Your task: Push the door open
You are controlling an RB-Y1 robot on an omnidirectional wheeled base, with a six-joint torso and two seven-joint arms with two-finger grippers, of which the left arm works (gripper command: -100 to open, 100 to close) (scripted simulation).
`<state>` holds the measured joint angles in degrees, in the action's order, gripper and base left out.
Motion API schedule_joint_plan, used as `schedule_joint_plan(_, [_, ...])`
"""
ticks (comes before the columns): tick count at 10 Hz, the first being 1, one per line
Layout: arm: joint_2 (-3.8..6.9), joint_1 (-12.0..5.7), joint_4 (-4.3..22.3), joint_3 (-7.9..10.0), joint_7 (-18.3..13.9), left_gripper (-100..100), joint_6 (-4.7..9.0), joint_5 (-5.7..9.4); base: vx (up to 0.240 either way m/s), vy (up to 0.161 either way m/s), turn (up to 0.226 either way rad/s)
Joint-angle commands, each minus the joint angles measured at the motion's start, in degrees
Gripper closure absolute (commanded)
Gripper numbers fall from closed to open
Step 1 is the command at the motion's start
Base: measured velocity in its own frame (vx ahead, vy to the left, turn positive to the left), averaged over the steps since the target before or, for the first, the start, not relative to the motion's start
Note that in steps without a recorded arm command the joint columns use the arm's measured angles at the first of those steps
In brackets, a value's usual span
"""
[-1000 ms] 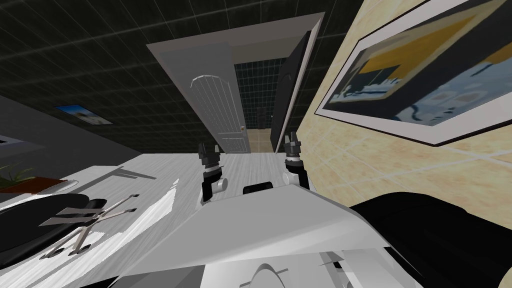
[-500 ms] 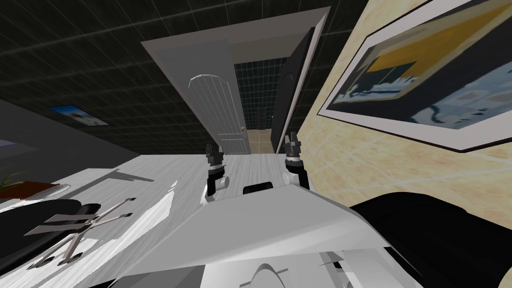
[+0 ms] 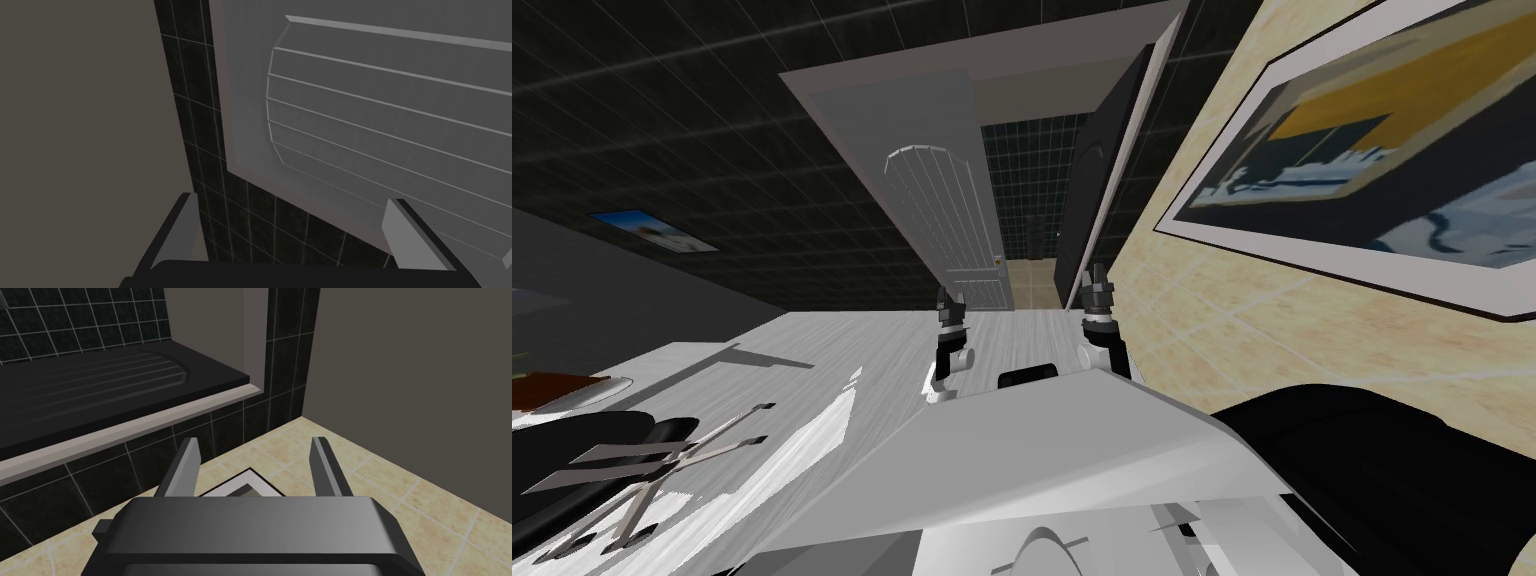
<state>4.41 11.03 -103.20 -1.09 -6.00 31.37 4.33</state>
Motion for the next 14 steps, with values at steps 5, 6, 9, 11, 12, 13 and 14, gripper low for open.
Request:
schedule_joint_plan(5, [0.5, -5.54, 9.48, 0.27, 0.92, -100, -0.81, -0.35, 0.096, 0.016, -0.006])
schedule_joint_plan(6, [0.49, -6.58, 11.24, 0.3, 1.12, -100, -0.95, -0.44, 0.105, 0.028, -0.005])
schedule_joint_plan(9, [0.46, -9.7, 16.5, 0.38, 1.71, -100, -1.37, -0.69, 0.1, 0.022, -0.007])
schedule_joint_plan(11, [0.36, -11.78, 20.02, 0.43, 2.1, -100, -1.65, -0.85, 0.098, 0.023, -0.006])
schedule_joint_plan(12, [0.29, -12.82, 21.74, 0.46, 2.29, -100, -1.79, -0.94, 0.097, 0.029, -0.006])
schedule_joint_plan(13, [0.22, -13.86, 23.19, 0.49, 2.49, -100, -1.93, -1.02, 0.099, 0.019, -0.008])
schedule_joint_plan(14, [0.16, -14.9, 24.97, 0.52, 2.68, -100, -2.07, -1.1, 0.109, 0.018, -0.007])
